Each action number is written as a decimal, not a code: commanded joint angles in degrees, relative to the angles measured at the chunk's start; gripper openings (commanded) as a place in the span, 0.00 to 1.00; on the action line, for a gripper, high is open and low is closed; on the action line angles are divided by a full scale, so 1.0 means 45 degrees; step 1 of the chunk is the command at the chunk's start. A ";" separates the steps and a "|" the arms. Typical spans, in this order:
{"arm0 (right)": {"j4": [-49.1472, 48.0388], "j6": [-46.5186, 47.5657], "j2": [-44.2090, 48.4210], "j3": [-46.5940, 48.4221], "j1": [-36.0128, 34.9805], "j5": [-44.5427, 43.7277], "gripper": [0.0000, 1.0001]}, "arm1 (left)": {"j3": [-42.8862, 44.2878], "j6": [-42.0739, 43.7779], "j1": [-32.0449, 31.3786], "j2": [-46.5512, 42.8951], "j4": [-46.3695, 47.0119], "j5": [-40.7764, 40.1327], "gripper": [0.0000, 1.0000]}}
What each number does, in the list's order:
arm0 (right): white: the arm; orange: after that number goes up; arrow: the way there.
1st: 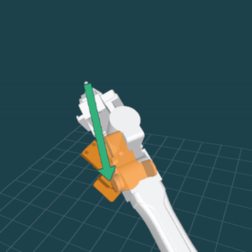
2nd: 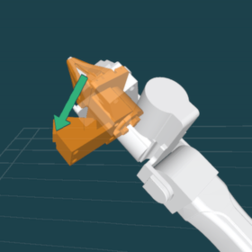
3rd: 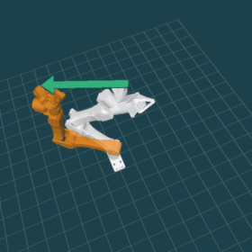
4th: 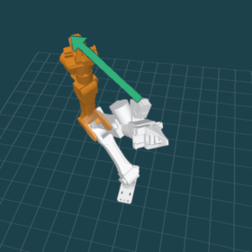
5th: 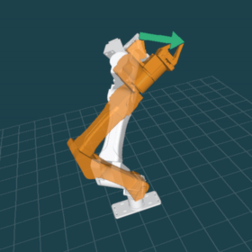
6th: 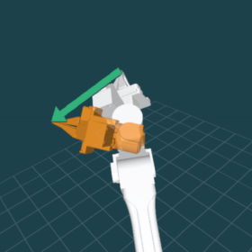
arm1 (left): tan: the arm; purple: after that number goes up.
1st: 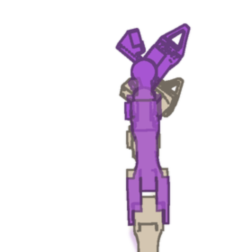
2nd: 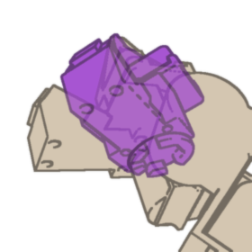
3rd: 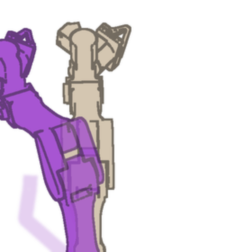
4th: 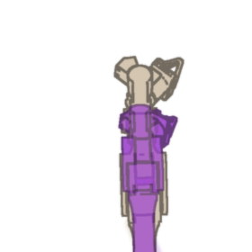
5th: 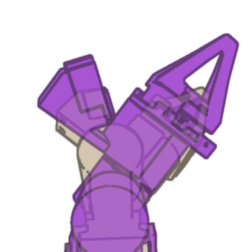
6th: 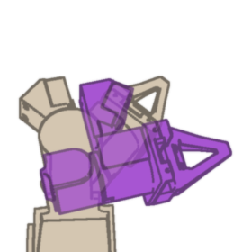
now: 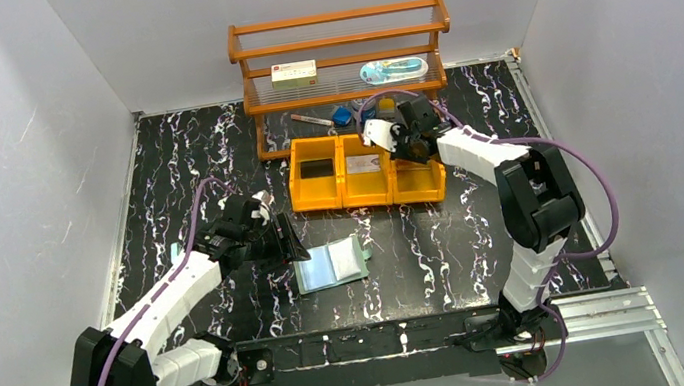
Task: Take the credit cards out of the card holder
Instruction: Place the credit card in the storage box.
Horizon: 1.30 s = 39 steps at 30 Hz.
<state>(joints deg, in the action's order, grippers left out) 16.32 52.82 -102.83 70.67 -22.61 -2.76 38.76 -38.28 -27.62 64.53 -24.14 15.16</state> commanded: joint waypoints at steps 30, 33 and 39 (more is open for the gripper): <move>0.0206 -0.1850 0.0584 0.0364 -0.0087 0.0268 0.60 | 0.0304 0.0132 -0.0032 0.0008 -0.0492 0.0059 0.60; -0.0118 -0.3605 0.1771 0.0563 -0.0112 0.0570 0.63 | 0.0281 -0.0018 -0.0034 -0.0217 -0.0487 -0.0130 0.60; -0.1982 -0.9992 0.4601 -0.0543 -0.0126 0.1945 0.73 | 0.0436 -0.0048 -0.0035 -0.0368 -0.0477 -0.0645 0.61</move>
<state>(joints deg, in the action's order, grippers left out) 15.20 31.88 -91.55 69.54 -23.00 0.16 38.76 -38.44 -27.62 64.75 -24.75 13.93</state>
